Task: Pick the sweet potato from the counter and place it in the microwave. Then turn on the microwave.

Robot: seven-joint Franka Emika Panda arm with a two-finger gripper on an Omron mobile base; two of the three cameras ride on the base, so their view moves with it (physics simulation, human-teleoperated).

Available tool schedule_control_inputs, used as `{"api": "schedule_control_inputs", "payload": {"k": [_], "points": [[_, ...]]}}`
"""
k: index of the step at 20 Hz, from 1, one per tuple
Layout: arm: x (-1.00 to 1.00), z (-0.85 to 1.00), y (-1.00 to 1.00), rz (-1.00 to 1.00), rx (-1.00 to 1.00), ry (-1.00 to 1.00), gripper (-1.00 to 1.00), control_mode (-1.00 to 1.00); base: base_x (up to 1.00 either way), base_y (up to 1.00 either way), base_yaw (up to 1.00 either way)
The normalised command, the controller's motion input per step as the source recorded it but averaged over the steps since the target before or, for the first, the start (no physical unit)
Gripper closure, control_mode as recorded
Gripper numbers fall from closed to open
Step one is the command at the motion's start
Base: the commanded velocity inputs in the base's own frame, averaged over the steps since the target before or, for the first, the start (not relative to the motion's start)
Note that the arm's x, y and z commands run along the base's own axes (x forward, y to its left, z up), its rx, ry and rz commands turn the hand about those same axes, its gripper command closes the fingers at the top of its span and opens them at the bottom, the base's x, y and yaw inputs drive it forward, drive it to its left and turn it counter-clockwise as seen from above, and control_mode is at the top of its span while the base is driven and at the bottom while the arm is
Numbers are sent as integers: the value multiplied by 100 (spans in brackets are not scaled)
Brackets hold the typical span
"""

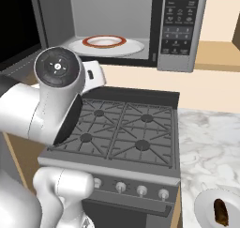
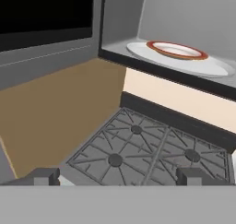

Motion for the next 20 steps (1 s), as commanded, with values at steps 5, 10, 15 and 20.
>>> {"api": "schedule_control_inputs", "payload": {"k": [5,10,15,20], "points": [[16,-13,-41,-26,-9,7,-100,-100,0,0,0],[11,-14,-47,-24,-4,7,-100,-100,0,0,0],[7,-16,-48,-22,-2,6,-100,-100,0,0,0],[3,-20,-53,-19,-3,4,-100,-100,0,0,0]]}}
